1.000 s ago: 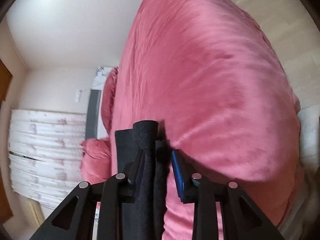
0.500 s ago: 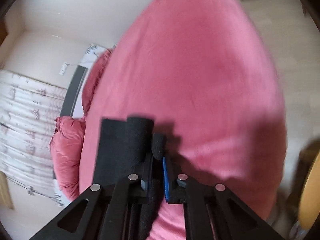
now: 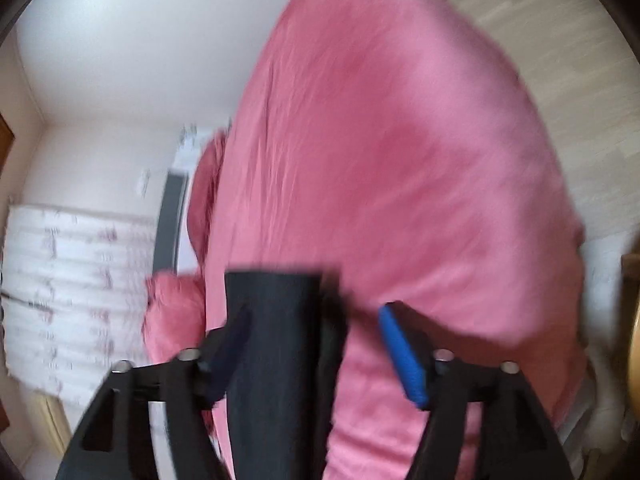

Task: Fold large clothes
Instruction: 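Pinch the black garment's end with the right gripper and lift it, then fold the lifted end over the garment body with the right gripper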

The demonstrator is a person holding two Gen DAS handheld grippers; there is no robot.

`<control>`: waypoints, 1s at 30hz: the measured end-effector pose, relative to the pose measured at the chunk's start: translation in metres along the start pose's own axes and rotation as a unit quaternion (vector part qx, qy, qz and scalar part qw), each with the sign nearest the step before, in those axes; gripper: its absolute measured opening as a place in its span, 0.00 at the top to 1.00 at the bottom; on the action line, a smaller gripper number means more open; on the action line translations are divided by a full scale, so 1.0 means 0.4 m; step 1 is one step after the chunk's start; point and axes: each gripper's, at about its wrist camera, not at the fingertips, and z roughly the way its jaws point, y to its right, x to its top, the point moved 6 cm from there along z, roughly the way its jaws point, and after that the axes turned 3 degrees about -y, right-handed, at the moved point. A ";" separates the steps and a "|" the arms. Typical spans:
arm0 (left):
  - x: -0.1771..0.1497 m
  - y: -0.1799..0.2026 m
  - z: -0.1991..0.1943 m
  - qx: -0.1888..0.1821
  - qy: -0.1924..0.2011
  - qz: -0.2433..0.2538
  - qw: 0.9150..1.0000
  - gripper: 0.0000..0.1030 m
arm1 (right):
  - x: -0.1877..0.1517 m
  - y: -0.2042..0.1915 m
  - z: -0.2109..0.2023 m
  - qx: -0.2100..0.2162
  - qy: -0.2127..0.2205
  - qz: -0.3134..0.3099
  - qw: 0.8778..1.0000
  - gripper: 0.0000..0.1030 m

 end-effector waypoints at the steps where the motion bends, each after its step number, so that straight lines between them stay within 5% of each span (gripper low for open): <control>1: -0.004 0.004 -0.005 0.000 -0.001 -0.001 1.000 0.08 | -0.010 -0.003 0.024 -0.013 -0.009 -0.003 1.000 0.32; 4: -0.012 0.003 -0.019 -0.001 -0.005 -0.007 1.000 0.08 | -0.014 -0.037 0.058 0.001 0.021 -0.006 1.000 0.30; 7: -0.026 0.003 -0.040 -0.006 -0.003 -0.009 1.000 0.08 | -0.042 -0.077 0.130 0.028 -0.043 0.000 0.999 0.65; 9: -0.036 0.002 -0.057 -0.012 0.003 -0.016 1.000 0.08 | -0.063 -0.112 0.157 -0.019 -0.053 -0.051 0.997 0.86; 13: -0.052 -0.019 -0.108 -0.042 0.027 -0.068 0.996 0.09 | -0.074 -0.176 0.127 -0.033 -0.015 -0.047 0.998 0.88; 16: -0.060 -0.043 -0.137 -0.058 0.049 -0.113 0.991 0.09 | -0.134 -0.327 0.105 -0.025 -0.007 -0.157 0.987 0.88; 18: -0.063 -0.055 -0.150 -0.062 0.062 -0.132 0.987 0.08 | -0.221 -0.458 0.096 -0.024 -0.015 -0.261 0.965 0.88; 22: -0.073 -0.049 -0.175 -0.070 0.082 -0.138 0.985 0.09 | -0.469 -0.667 0.097 0.006 -0.042 -0.454 0.890 0.88; 24: -0.080 -0.041 -0.188 -0.077 0.090 -0.136 0.984 0.09 | -0.649 -0.716 0.106 0.022 -0.076 -0.545 0.835 0.88; 25: -0.093 -0.034 -0.198 -0.079 0.093 -0.136 0.983 0.09 | -0.736 -0.721 0.111 0.027 -0.093 -0.586 0.805 0.88; 27: -0.105 -0.026 -0.209 -0.084 0.096 -0.135 0.983 0.09 | -0.945 -0.681 0.130 0.026 -0.132 -0.681 0.720 0.88; 30: -0.111 -0.030 -0.218 -0.088 0.097 -0.135 0.982 0.09 | -1.181 -0.521 0.184 -0.012 -0.207 -0.762 0.614 0.85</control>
